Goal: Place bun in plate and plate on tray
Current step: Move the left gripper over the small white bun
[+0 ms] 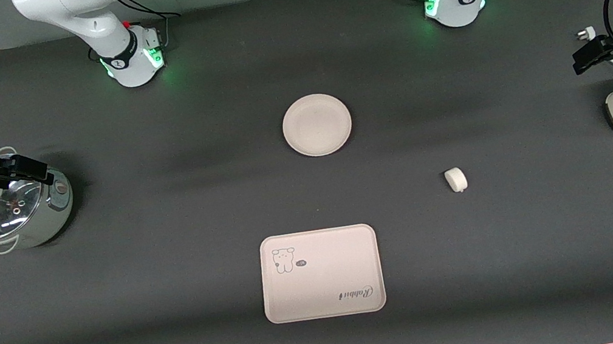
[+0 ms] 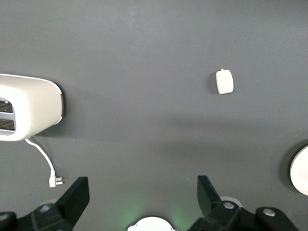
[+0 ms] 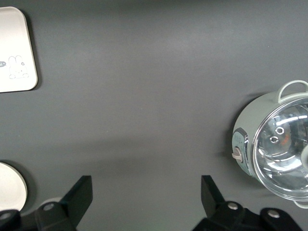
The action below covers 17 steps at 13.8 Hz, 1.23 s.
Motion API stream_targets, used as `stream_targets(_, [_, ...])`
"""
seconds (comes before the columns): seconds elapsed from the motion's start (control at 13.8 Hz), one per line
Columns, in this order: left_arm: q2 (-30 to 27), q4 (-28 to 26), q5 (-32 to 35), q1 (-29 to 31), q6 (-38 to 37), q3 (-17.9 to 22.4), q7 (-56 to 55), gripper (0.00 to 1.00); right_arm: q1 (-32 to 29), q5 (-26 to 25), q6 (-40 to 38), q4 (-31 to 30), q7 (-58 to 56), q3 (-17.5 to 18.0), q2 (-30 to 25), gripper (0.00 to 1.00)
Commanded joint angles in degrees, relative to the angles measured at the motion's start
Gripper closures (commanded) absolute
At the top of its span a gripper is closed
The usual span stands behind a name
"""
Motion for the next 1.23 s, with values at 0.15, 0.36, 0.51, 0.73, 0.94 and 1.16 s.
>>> stream_targets(0.15, [0.9,2.3,-0.5,0.1,-2.5,0.2,0.9,0.0,-0.7,0.0,-1.7,0.7,0.7,0.4,0.2,0.0])
stream_targets(0.36, [1.8,2.5,-0.4,-0.5,-2.5,-0.2,0.0,0.0,-3.8,0.0,-1.3,-0.3,0.6,3.1,0.0,0.0])
stream_targets(0.51, [4.6,3.1,0.1,-0.2,-2.3,-4.9,-2.1,0.0,-4.0,0.1,-1.3,-0.4,1.4,4.4,0.0,0.0])
stream_targets(0.73, [14.8,14.3,-0.6,-0.3,-2.4,-8.5,-9.1,0.0,-3.5,0.9,-0.3,-1.8,3.4,4.5,-0.1,0.0])
stream_targets(0.94, [24.9,25.9,-0.9,-1.0,-2.2,-11.5,-16.1,0.0,-2.1,1.1,0.6,-2.0,8.4,6.4,0.4,0.0])
stream_targets(1.16, [25.6,27.4,-1.0,-1.0,-2.1,-12.6,-16.5,0.0,-1.2,1.1,2.1,-2.4,8.5,6.6,1.2,0.0])
